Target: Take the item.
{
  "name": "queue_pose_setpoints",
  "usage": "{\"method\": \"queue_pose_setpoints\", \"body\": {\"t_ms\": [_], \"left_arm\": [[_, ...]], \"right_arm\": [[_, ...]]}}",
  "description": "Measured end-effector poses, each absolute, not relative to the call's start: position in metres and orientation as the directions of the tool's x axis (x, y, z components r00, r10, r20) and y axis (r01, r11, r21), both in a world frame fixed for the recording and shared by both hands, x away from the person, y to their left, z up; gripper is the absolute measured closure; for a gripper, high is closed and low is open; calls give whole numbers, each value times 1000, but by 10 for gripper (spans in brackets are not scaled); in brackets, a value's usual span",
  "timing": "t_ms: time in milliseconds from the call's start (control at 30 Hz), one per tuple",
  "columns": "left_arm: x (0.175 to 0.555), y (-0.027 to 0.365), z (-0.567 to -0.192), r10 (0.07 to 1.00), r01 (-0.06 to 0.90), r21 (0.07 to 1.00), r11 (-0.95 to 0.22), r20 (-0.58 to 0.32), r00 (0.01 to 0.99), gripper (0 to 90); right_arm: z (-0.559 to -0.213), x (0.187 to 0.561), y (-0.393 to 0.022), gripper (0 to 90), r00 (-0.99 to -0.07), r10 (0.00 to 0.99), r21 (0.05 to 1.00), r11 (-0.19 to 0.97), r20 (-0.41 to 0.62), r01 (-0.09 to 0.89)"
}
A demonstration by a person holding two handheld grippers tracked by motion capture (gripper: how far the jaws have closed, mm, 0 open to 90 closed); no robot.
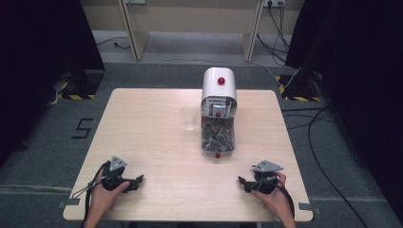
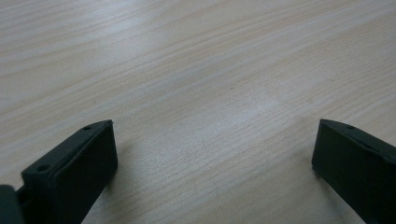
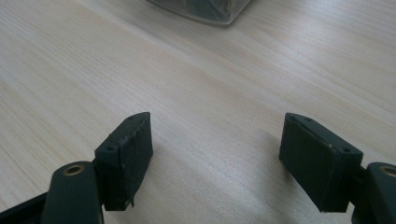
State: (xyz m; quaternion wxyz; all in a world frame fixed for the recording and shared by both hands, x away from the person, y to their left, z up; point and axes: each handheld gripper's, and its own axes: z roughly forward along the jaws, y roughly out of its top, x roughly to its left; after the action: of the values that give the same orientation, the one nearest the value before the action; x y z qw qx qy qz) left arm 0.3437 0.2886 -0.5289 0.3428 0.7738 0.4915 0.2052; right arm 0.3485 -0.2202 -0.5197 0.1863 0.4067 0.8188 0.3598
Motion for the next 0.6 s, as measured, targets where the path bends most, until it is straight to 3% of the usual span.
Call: {"method": "queue_pose_setpoints", "body": {"t_ms": [600], "left_arm": [[344,289,-529,901,620,732,-282,-19,433,0]], "right_arm": [[-515,349,-219,318,-611,791,758,421,-38,498]]}}
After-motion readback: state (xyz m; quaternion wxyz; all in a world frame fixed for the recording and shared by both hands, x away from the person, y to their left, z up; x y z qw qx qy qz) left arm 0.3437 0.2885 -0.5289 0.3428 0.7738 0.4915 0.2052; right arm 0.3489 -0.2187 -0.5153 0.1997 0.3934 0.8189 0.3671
